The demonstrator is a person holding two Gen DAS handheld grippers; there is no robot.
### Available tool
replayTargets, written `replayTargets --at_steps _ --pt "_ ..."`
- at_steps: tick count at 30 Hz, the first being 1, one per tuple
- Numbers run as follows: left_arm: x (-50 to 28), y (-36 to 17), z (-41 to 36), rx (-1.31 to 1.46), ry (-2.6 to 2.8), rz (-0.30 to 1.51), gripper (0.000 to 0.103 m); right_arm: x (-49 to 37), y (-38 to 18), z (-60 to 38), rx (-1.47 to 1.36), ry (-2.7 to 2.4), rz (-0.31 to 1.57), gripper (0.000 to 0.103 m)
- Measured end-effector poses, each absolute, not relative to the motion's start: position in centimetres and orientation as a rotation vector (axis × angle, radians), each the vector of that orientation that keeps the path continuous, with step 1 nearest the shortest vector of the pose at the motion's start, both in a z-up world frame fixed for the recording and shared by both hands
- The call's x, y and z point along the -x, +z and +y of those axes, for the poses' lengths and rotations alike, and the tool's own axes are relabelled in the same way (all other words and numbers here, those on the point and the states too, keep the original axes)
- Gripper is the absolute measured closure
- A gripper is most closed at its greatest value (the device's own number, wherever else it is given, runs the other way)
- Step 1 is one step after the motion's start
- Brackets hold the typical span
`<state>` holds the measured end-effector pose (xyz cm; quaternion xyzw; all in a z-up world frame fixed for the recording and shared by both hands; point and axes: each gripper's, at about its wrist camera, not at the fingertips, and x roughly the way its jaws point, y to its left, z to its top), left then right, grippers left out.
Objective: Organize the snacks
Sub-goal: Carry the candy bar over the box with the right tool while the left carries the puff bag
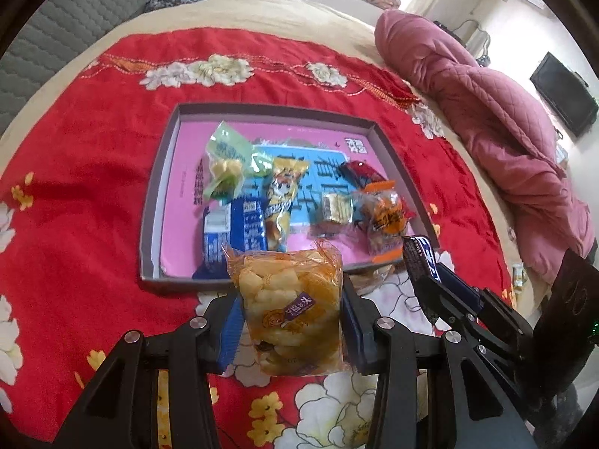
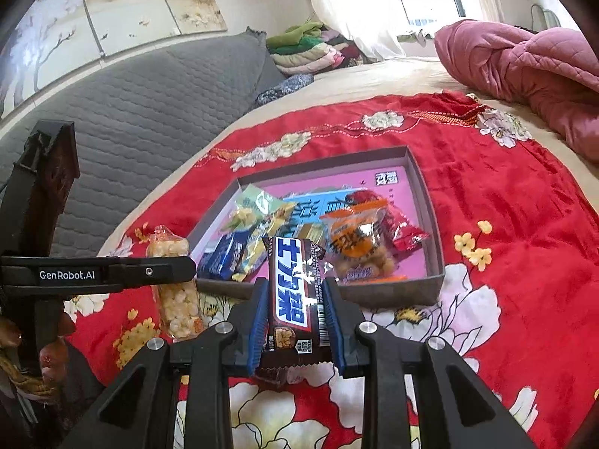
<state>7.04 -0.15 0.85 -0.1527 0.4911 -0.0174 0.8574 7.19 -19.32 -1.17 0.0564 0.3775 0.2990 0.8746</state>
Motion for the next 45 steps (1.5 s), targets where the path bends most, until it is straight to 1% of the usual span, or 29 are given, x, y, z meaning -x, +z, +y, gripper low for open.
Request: replayTargets --at_steps 24,34,45 --pt "-11.1 2.2 -1.0 0.314 -0.012 0.968 0.056 -9.5 -0.3 -21.6 -0.185 0.545 0.707 0.074" --pt "-12.8 1.6 -1.5 0.307 -0.001 0.968 0.056 -11.1 -0.6 -22.2 -0.216 0.501 0.692 0.074" --pt "-14.1 0.4 -2.0 0.299 0.019 0.985 0.056 -12.4 -1.7 -22.8 -0.261 0.473 0.721 0.074"
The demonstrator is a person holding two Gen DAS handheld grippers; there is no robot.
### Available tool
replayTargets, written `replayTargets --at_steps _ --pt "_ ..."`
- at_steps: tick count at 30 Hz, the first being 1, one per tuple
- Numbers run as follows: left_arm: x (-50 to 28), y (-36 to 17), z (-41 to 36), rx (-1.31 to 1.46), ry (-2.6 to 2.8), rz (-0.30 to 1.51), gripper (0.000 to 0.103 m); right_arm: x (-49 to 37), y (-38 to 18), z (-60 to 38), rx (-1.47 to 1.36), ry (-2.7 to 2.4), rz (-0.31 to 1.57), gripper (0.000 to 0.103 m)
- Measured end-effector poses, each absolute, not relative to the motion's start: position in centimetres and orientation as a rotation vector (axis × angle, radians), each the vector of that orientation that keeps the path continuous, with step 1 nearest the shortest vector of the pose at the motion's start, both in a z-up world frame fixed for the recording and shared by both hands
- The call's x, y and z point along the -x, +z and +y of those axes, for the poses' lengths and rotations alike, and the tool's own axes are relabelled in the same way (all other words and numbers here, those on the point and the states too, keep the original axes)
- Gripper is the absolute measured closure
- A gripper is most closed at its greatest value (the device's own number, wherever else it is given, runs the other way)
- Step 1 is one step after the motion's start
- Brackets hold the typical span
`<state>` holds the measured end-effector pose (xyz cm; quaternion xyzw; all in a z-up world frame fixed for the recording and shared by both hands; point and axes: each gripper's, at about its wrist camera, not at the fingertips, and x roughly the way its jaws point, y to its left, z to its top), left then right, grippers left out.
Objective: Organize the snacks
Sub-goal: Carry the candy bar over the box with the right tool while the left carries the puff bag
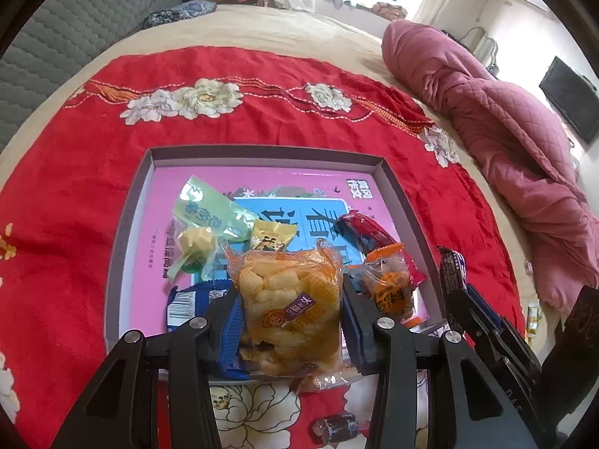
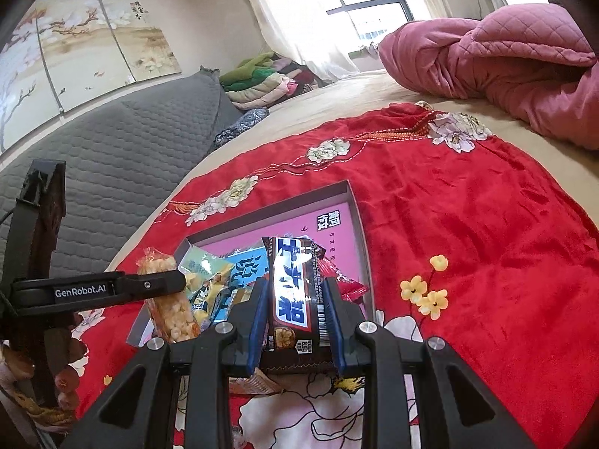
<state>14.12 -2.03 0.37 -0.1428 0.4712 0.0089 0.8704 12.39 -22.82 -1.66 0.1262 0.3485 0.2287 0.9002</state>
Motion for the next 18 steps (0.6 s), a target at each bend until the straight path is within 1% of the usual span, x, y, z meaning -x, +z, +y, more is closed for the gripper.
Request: replayTargets --at_steps 18 --pt "-14.9 -0.9 -2.3 0.290 0.039 1.020 0.055 -14.2 -3.1 -22.1 -0.235 0.448 0.735 0.074"
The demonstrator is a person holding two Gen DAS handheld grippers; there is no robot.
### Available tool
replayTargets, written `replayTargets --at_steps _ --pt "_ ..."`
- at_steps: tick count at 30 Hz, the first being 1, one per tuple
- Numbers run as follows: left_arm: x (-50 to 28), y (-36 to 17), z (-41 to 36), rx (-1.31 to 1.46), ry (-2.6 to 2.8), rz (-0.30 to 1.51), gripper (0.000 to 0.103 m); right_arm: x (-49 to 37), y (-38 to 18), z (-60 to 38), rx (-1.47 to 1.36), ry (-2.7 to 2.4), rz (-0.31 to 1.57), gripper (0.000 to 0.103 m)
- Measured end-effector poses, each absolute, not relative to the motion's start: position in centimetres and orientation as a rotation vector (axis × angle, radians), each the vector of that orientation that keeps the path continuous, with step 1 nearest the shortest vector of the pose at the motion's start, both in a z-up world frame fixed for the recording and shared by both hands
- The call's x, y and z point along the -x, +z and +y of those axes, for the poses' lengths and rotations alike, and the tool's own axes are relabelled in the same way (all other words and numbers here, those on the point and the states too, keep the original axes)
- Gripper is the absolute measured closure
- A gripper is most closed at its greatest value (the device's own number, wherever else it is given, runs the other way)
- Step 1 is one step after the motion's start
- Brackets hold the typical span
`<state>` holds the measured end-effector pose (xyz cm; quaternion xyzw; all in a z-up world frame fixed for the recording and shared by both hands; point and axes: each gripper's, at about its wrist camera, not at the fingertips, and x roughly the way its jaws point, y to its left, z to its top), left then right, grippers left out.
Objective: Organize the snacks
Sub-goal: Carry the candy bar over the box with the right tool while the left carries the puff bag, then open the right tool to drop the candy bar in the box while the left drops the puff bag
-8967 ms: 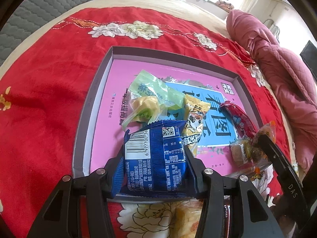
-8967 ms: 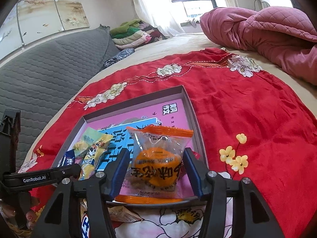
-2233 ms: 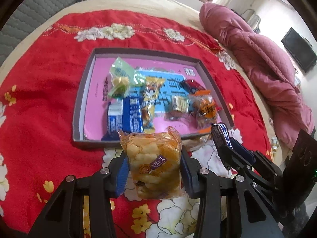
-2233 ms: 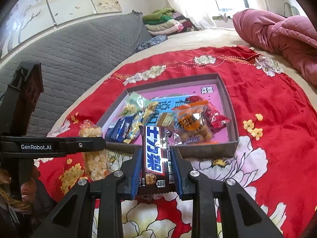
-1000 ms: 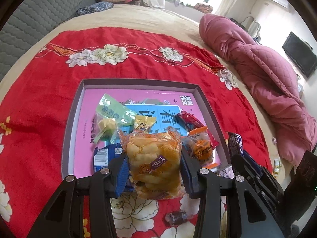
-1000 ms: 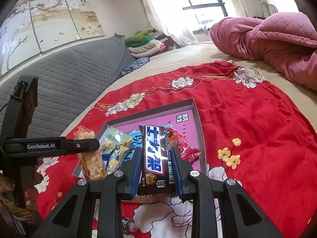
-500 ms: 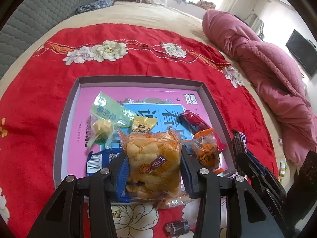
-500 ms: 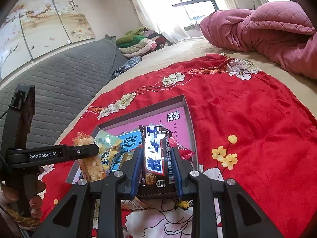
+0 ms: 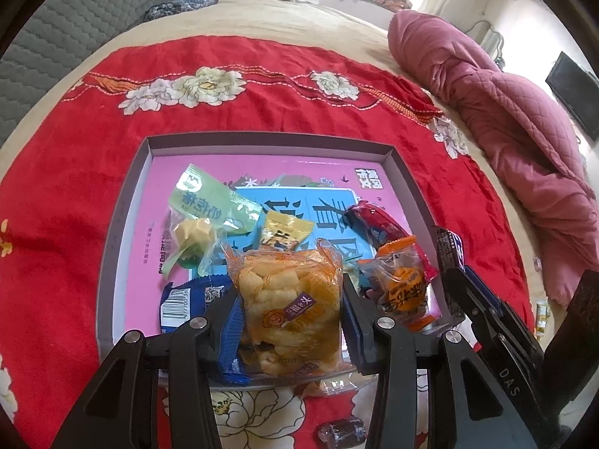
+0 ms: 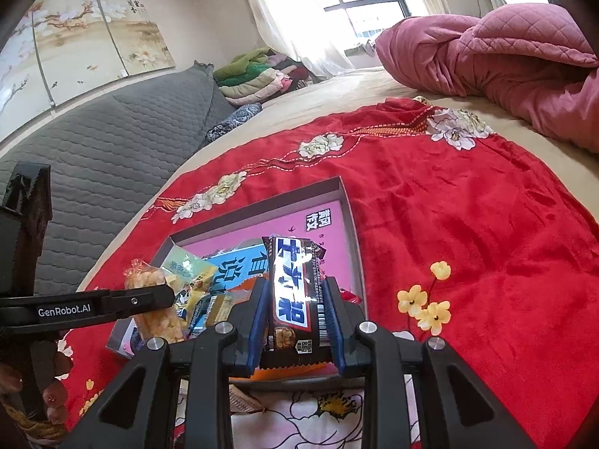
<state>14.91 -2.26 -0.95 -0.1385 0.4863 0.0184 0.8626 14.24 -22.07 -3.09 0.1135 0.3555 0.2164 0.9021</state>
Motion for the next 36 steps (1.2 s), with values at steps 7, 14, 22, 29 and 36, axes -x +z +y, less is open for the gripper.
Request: replayTargets --at_steps 7,14,22,29,36 --pt "-15.3 -1.5 -2.3 0.300 0.044 1.028 0.055 -14.7 -3.7 -21.8 -0.230 0.450 0.754 0.074" --pt "-15.3 -1.8 -2.5 0.297 0.044 1.033 0.055 -15.2 -4.3 -21.4 -0.215 0.448 0.762 0.073" --pt "-15.5 -1.9 -2.5 0.295 0.043 1.036 0.055 -15.2 -4.4 -21.6 -0.223 0.433 0.765 0.073" --pt "-15.5 -1.8 -2.6 0.293 0.043 1.039 0.055 -15.1 -4.3 -21.8 -0.227 0.433 0.751 0.071" --pt "-15.4 -1.8 -2.5 0.296 0.042 1.042 0.055 -15.0 -3.8 -22.1 -0.242 0.442 0.735 0.067"
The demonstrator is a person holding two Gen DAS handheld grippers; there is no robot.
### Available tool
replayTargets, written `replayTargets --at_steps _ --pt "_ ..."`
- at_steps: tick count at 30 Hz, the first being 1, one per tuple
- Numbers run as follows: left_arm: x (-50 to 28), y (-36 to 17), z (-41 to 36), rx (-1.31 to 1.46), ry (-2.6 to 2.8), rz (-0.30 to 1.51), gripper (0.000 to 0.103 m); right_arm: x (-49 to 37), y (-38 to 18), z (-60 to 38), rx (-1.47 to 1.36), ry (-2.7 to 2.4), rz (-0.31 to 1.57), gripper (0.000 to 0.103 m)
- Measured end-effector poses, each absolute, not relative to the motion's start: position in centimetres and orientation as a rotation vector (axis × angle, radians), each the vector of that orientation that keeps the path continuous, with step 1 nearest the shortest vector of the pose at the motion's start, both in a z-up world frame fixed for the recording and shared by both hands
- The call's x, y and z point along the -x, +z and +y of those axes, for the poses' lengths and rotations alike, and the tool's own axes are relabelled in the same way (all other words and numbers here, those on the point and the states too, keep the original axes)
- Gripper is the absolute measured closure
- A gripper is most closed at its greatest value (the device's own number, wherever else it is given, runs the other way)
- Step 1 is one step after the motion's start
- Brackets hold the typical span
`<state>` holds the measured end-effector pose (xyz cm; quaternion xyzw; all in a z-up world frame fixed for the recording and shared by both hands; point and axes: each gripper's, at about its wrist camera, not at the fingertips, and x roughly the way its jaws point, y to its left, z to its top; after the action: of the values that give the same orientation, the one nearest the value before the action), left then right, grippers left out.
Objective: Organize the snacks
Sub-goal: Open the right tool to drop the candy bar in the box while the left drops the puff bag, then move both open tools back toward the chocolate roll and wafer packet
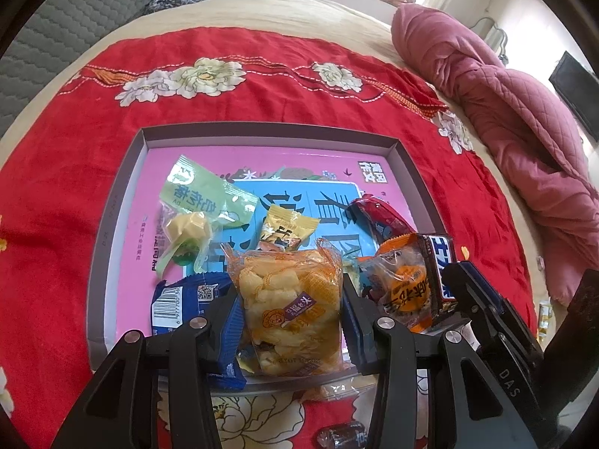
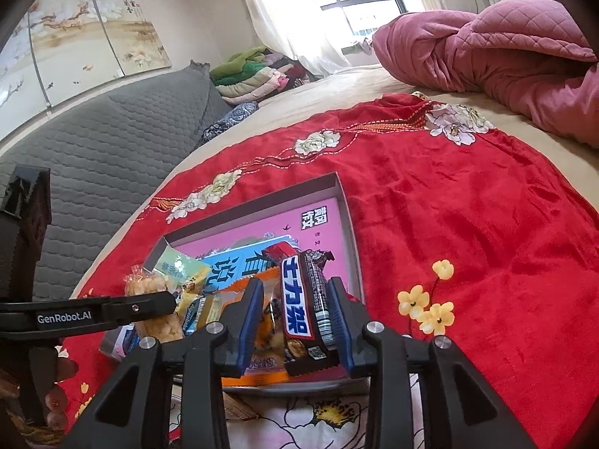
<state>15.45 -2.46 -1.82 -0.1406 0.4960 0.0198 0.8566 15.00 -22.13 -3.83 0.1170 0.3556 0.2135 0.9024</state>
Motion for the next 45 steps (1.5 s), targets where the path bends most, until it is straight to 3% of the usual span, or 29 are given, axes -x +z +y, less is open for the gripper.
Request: replayTargets --at_steps 33,45 --pt "-14.0 0.8 -2.1 0.320 0.000 1.005 0.053 -12.9 -2.0 -21.5 -0.198 0.512 0.701 0.051" --pt "-11.5 1.0 -2.3 0.276 -0.066 1.030 0.047 -9.3 -1.9 -20.4 -0.172 0.600 0.830 0.044"
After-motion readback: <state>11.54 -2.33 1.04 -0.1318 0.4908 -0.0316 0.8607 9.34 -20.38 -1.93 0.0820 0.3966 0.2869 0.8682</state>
